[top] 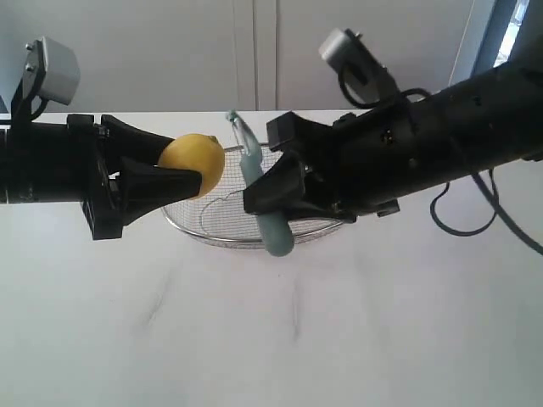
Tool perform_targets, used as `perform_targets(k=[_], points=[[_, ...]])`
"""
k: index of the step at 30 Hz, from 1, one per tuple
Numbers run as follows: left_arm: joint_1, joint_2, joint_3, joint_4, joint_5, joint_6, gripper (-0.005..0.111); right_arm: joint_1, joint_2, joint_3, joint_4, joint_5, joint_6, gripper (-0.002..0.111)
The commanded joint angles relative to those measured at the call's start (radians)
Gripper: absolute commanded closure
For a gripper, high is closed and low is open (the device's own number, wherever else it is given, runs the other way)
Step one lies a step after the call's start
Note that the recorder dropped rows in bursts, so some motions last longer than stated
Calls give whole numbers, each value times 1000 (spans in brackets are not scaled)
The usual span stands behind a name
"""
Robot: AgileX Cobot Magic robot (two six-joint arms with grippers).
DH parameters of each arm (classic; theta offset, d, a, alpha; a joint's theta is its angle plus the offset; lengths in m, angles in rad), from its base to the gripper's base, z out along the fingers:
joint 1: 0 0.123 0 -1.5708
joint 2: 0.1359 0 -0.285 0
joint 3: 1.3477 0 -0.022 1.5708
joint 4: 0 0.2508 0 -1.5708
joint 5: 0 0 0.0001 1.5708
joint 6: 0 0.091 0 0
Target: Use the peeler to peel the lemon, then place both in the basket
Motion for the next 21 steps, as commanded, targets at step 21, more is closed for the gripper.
perform_targets(k=[21], points=[[1, -4, 0, -63, 78, 0, 107, -70, 191, -5, -139, -37, 58, 108]])
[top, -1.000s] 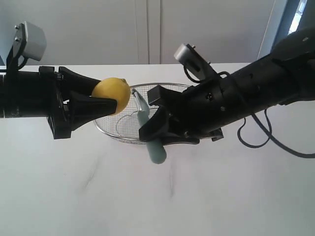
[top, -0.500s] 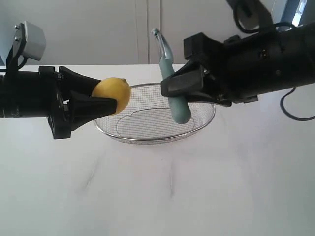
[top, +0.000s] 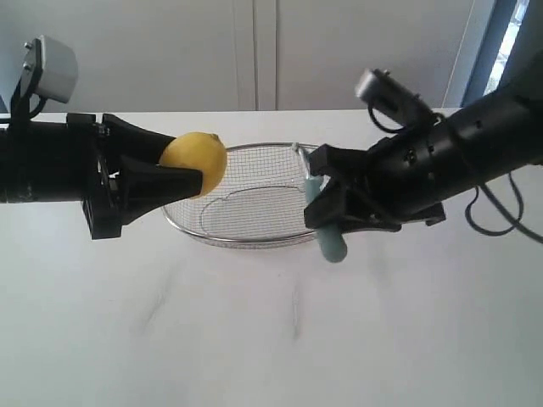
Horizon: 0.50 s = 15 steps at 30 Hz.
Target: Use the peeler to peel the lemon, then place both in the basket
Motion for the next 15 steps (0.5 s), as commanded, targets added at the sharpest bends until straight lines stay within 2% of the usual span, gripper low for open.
perform_targets(k=[1, 5, 15], points=[[1, -4, 0, -63, 70, 3, 107, 59, 95, -5, 97, 30, -48, 108], [1, -4, 0, -67, 82, 25, 107, 126, 111, -5, 178, 60, -115, 108], [1, -4, 0, -69, 66, 30, 107, 135, 111, -5, 282, 139, -144, 108]])
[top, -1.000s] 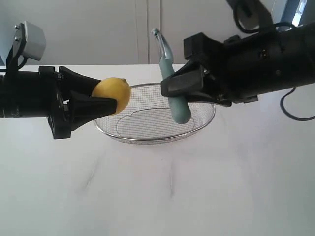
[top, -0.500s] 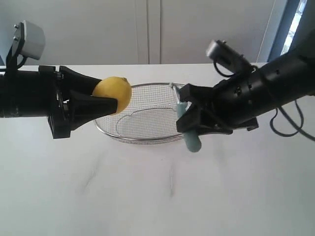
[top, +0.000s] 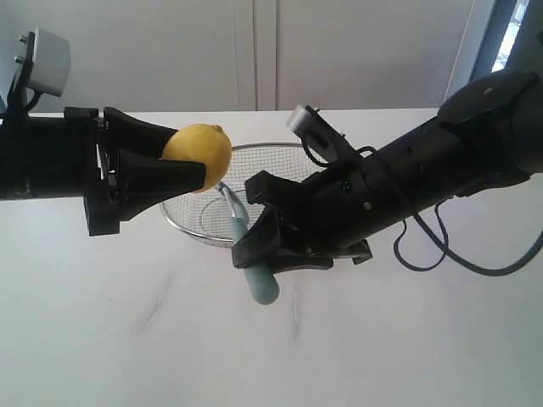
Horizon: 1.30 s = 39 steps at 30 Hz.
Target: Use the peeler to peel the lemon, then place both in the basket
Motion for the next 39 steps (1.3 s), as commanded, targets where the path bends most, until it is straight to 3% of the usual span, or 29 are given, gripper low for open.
perform_targets(k=[1, 27, 39], points=[[1, -4, 0, -30, 14, 8, 107, 1, -3, -5, 40, 30, -23, 108], [1, -4, 0, -24, -1, 8, 107, -3, -86, -5, 40, -12, -56, 108], [1, -4, 0, -24, -1, 8, 107, -70, -194, -5, 33, -13, -56, 108]])
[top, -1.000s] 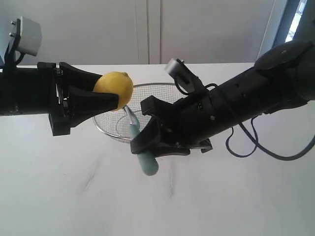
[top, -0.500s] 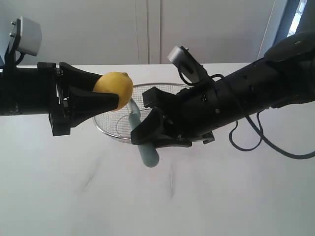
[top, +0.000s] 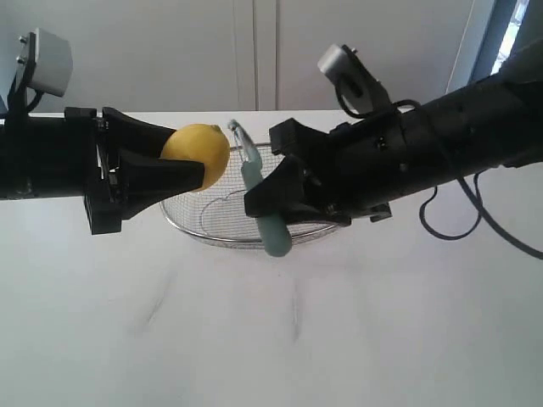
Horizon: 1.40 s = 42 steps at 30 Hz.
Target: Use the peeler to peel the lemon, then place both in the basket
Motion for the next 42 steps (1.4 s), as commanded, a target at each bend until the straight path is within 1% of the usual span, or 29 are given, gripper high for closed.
perform_targets(k=[1, 6, 10, 17, 20, 23, 27, 30, 34, 37, 42], points=[[1, -4, 0, -23, 19, 8, 107, -21, -64, -5, -4, 4, -14, 108], [1, -4, 0, -20, 19, 8, 107, -21, -144, -5, -5, 4, -14, 108], [1, -4, 0, -16, 19, 8, 107, -34, -211, -5, -45, 1, -12, 108], [1, -4, 0, -17, 19, 8, 107, -154, -260, -5, -169, -5, 66, 108], [1, -4, 0, -17, 19, 8, 107, -185, -246, -5, -221, -23, 91, 108], [1, -4, 0, -17, 19, 8, 107, -189, -206, -5, -257, -31, 107, 108], [1, -4, 0, -17, 21, 8, 107, -189, -114, -5, -257, -31, 120, 108], [1, -4, 0, -17, 21, 8, 107, -169, -39, -5, -251, -29, 120, 108], [1, -4, 0, -17, 21, 8, 107, -106, 28, -5, -213, -21, 113, 108], [1, -4, 0, -17, 23, 8, 107, -46, 53, -5, -194, -21, 93, 108], [1, -4, 0, -17, 27, 8, 107, 24, 61, -5, -185, -30, 93, 108]])
